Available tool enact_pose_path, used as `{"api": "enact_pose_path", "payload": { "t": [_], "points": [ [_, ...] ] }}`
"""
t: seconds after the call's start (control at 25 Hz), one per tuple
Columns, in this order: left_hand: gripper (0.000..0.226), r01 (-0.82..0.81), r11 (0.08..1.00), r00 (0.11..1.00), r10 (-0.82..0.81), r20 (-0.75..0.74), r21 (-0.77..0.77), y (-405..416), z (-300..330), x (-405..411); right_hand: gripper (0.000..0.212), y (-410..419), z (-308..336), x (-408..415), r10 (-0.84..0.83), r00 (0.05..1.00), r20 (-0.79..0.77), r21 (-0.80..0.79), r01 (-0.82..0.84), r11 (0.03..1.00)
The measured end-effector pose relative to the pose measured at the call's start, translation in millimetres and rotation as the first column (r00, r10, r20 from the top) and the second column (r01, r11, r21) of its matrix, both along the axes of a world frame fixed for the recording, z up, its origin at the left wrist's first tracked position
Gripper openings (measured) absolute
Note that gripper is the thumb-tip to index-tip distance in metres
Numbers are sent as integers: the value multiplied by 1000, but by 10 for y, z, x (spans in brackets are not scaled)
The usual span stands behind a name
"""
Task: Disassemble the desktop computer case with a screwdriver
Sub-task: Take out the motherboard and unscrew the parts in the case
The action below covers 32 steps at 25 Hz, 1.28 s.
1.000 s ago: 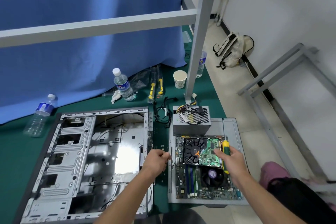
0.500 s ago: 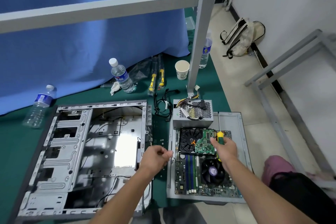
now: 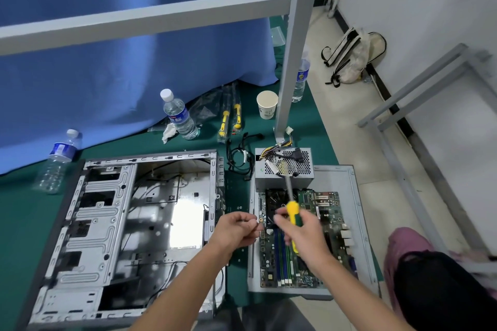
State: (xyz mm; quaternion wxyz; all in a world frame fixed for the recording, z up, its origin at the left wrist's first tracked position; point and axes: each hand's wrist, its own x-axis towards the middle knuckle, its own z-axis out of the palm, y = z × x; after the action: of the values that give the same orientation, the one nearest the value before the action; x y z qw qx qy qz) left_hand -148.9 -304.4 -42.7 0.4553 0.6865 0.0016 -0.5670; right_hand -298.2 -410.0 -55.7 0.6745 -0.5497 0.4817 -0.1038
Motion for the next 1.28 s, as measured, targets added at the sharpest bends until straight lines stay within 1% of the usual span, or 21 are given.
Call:
{"api": "enact_pose_path", "payload": {
  "t": [0.08, 0.12, 0.28, 0.36, 0.48, 0.6, 0.68, 0.72, 0.76, 0.8, 0.84, 0.88, 0.92, 0.96, 1.0, 1.04, 1.12, 1.2, 1.28],
  "points": [
    [10, 16, 999, 1000, -16, -19, -40, 20, 22, 11, 11, 133, 50, 124, 145, 989, 15, 29, -145, 989],
    [12, 36, 998, 999, -37, -14, -55, 33, 35, 25, 11, 179, 59, 173, 176, 984, 6, 25, -176, 984],
    [13, 115, 991, 993, -112, 40, -74, 89, 116, 85, 8, 231, 46, 281, 154, 988, -22, 8, -154, 988],
    [16, 149, 988, 986, -144, 85, -51, 97, 155, 103, 6, 216, 29, 321, 205, 978, -42, 2, -205, 979],
    [21, 187, 982, 978, -184, 97, -15, 114, 222, 150, 3, 201, -1, 384, 270, 957, -111, -56, -277, 959],
    [18, 294, 955, 947, -296, 126, 34, 114, 266, 247, 3, 230, -48, 419, 317, 939, -130, -127, -333, 934],
    [17, 352, 934, 920, -356, 164, 57, 108, 292, 274, 5, 279, -86, 428, 306, 945, -117, -149, -322, 935],
    [17, 364, 929, 903, -370, 220, 70, 117, 296, 282, 6, 299, -115, 426, 270, 957, -109, -142, -284, 948],
    [18, 358, 928, 869, -370, 328, 99, 144, 292, 298, 6, 322, -150, 416, 229, 968, -108, -122, -241, 963],
    [19, 332, 933, 805, -358, 472, 141, 199, 276, 318, 7, 354, -195, 394, 202, 972, -121, -100, -214, 972],
    [18, 280, 943, 717, -330, 614, 180, 283, 248, 339, 9, 408, -255, 361, 197, 969, -151, -86, -212, 974],
    [16, 219, 954, 629, -299, 718, 205, 379, 212, 354, 10, 472, -323, 321, 205, 961, -187, -75, -222, 972],
    [13, 187, 957, 557, -290, 778, 223, 489, 165, 361, 7, 546, -397, 280, 216, 951, -223, -60, -234, 970],
    [15, 197, 952, 508, -303, 806, 234, 596, 106, 358, 3, 621, -473, 247, 216, 943, -254, -44, -234, 971],
    [23, 236, 940, 483, -332, 810, 245, 695, 39, 344, 4, 690, -549, 227, 209, 935, -286, -43, -230, 972],
    [33, 283, 926, 479, -363, 799, 251, 788, -27, 325, 6, 761, -631, 224, 200, 928, -315, -47, -225, 973],
    [48, 342, 908, 495, -393, 775, 243, 900, -98, 318, 8, 874, -751, 257, 196, 904, -381, -76, -241, 968],
    [53, 370, 902, 517, -398, 758, 221, 928, -147, 360, 12, 962, -845, 319, 184, 876, -447, -114, -260, 959],
    [53, 386, 898, 524, -403, 750, 212, 939, -183, 394, 12, 1046, -919, 394, 156, 849, -504, -148, -264, 953]
  ]
}}
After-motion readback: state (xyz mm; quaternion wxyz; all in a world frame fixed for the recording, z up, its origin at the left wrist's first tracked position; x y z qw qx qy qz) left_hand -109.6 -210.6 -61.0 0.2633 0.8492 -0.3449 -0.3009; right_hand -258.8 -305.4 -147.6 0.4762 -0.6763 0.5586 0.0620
